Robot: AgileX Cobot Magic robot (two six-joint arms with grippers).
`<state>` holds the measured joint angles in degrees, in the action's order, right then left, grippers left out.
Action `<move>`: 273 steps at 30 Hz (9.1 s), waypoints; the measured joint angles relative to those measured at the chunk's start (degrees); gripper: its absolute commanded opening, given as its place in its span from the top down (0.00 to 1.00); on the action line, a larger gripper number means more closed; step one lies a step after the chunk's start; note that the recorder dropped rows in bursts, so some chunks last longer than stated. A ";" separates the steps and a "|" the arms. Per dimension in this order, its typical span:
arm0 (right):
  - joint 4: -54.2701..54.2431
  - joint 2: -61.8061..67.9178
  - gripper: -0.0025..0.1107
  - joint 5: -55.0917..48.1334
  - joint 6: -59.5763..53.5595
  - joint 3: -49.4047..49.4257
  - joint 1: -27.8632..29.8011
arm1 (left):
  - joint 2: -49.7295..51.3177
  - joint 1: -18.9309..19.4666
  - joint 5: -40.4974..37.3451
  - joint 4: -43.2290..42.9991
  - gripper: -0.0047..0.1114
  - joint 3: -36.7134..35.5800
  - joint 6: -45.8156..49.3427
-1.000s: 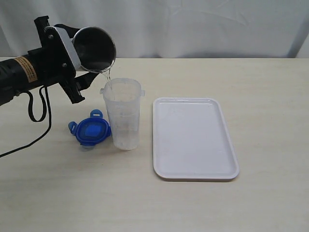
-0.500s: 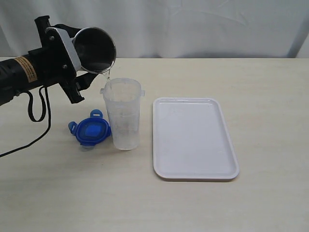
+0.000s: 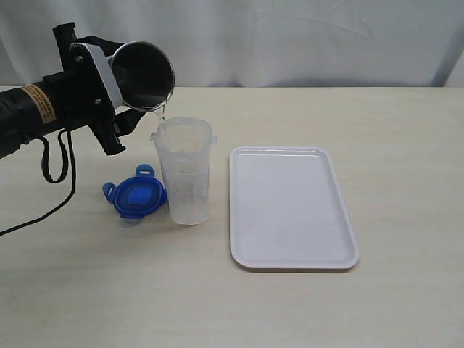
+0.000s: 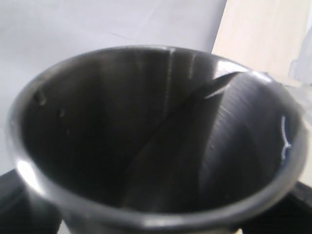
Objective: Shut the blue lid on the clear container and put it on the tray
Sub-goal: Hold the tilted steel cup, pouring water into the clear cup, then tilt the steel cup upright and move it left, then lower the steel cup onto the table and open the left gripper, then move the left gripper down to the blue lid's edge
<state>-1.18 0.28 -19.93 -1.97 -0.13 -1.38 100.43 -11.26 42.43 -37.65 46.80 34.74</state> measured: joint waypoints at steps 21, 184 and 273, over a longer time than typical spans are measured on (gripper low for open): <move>0.00 0.00 0.94 0.00 0.00 0.00 0.00 | 0.00 0.00 -1.20 2.52 0.96 0.00 -35.14; 0.00 0.00 0.94 0.00 0.00 0.00 0.00 | 6.98 15.85 -25.92 -2.23 0.16 -3.07 -77.32; 0.00 0.00 0.94 0.00 0.00 0.00 0.00 | 12.73 -0.71 -64.07 65.37 0.62 12.24 -16.56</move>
<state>-1.18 0.28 -19.93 -1.97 -0.13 -1.38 113.16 -11.97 -21.64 27.72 59.04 18.18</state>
